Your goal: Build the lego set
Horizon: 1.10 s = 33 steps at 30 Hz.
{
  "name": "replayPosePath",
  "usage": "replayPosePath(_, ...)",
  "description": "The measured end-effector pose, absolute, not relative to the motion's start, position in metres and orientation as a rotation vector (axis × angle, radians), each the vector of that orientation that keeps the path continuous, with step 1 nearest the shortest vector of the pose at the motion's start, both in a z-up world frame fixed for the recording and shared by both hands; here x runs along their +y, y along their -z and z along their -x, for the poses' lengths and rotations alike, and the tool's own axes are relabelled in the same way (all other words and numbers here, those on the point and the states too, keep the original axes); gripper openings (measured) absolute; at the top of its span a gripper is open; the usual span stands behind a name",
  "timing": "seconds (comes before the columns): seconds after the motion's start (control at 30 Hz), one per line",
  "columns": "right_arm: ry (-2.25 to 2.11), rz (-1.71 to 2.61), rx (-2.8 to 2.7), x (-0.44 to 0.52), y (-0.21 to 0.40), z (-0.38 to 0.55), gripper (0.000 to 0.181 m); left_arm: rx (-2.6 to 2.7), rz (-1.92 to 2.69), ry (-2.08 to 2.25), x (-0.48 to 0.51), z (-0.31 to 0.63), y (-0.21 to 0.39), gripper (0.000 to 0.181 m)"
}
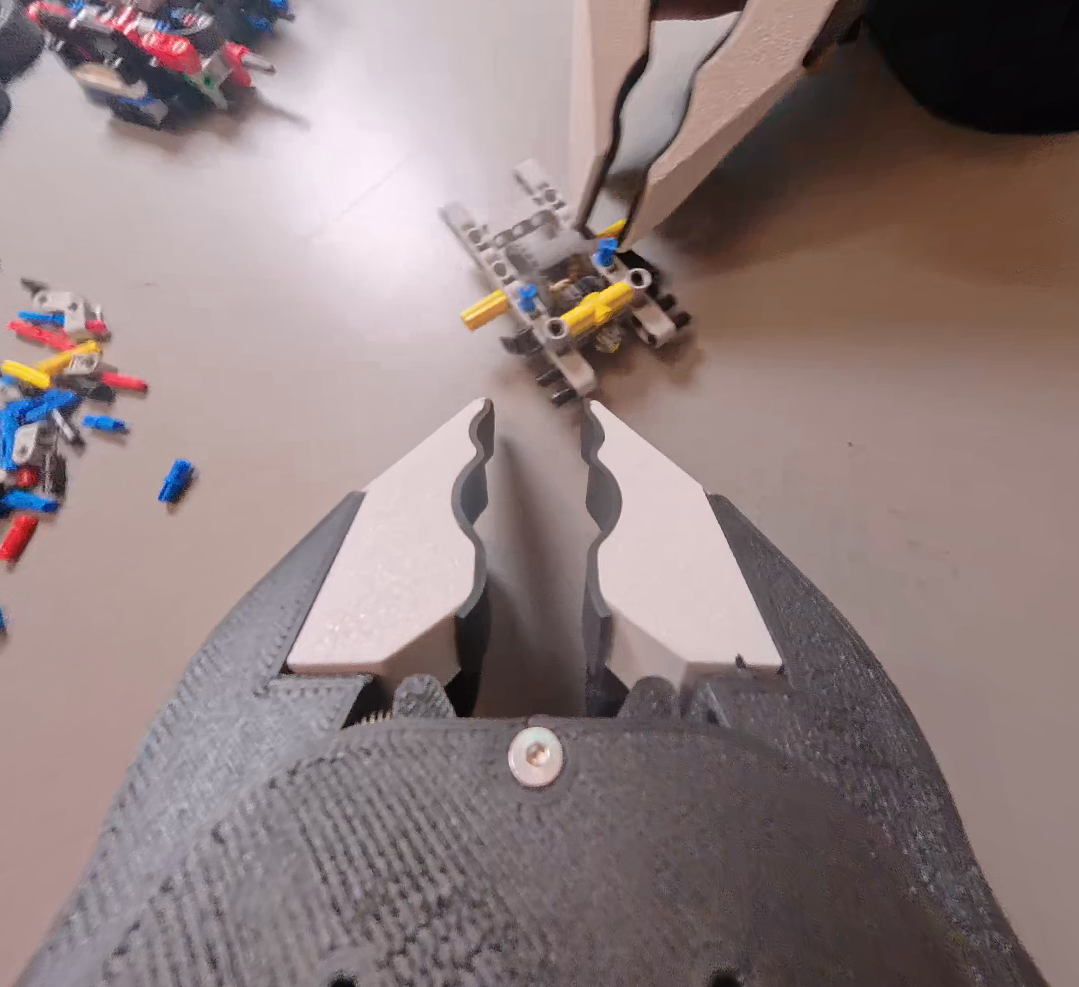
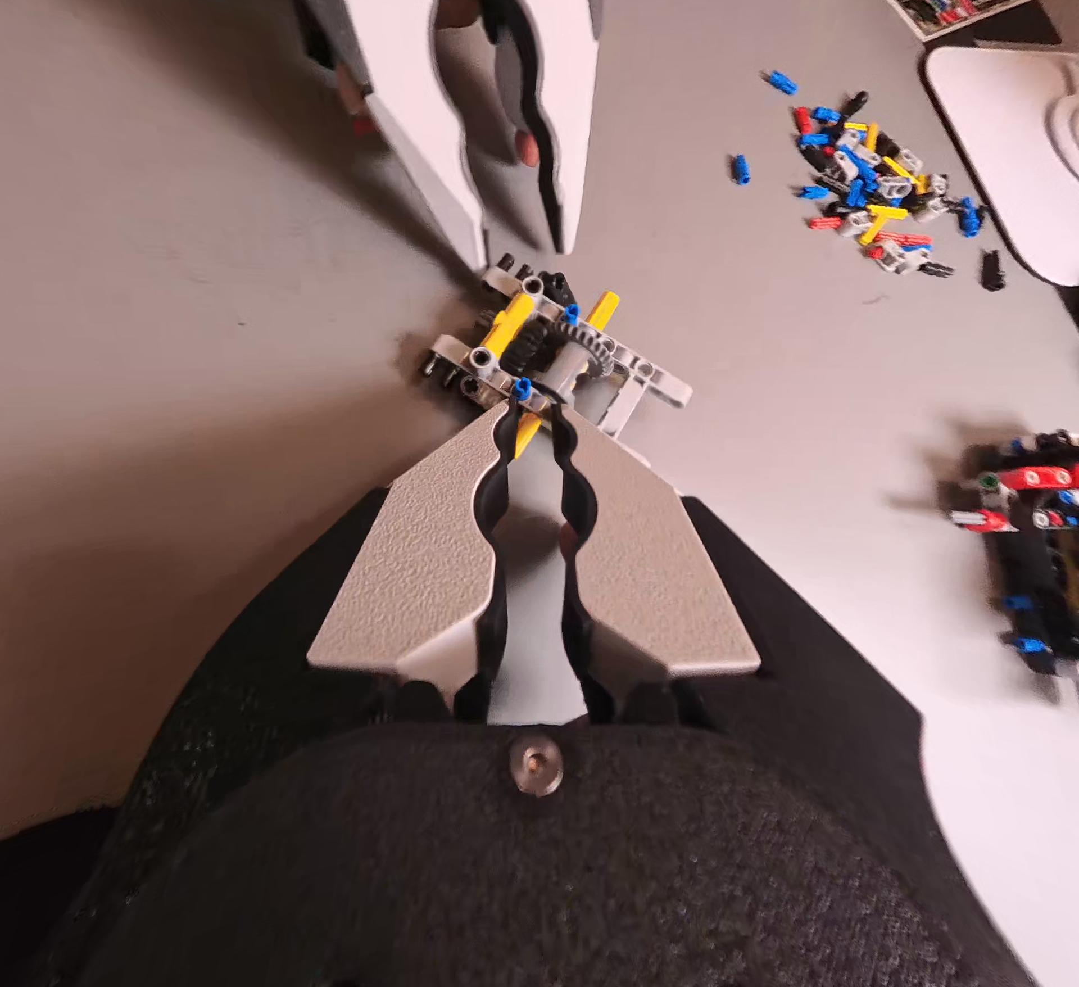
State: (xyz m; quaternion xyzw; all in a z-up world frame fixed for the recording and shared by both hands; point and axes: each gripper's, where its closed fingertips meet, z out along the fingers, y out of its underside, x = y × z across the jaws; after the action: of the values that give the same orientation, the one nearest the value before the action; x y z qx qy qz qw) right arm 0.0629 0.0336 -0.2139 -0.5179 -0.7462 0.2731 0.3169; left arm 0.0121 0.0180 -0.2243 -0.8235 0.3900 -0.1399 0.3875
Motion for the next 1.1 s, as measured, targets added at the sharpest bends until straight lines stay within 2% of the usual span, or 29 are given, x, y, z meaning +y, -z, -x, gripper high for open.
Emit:
replayPosePath(0.23, -0.866, 1.452, -1.956, 0.013, 0.21, -0.064, 0.01, 0.748, 2.019, 0.279, 0.013, 0.037, 0.181, 0.028)
replayPosePath(0.4, -1.015, 1.545, -1.922, -0.004, 0.204, -0.062, 0.024, 0.52, 2.005, 0.324, -0.002, 0.079, 0.157, 0.028)
replayPosePath(0.5, -1.041, 1.498, -1.932, -0.01, 0.198, -0.061, 0.029, 0.565, 2.033, 0.396, -0.024, 0.072, 0.167, 0.023)
replayPosePath(0.67, -1.034, 1.43, -1.837, 0.009, 0.18, -0.063, 0.025, 0.743, 2.106, 0.33, -0.041, 0.061, 0.199, 0.022)
replayPosePath(1.1, -0.873, 1.465, -1.904, 0.032, 0.209, -0.078, 0.026, 1.129, 2.067, 0.311, -0.042, 0.022, 0.227, 0.021)
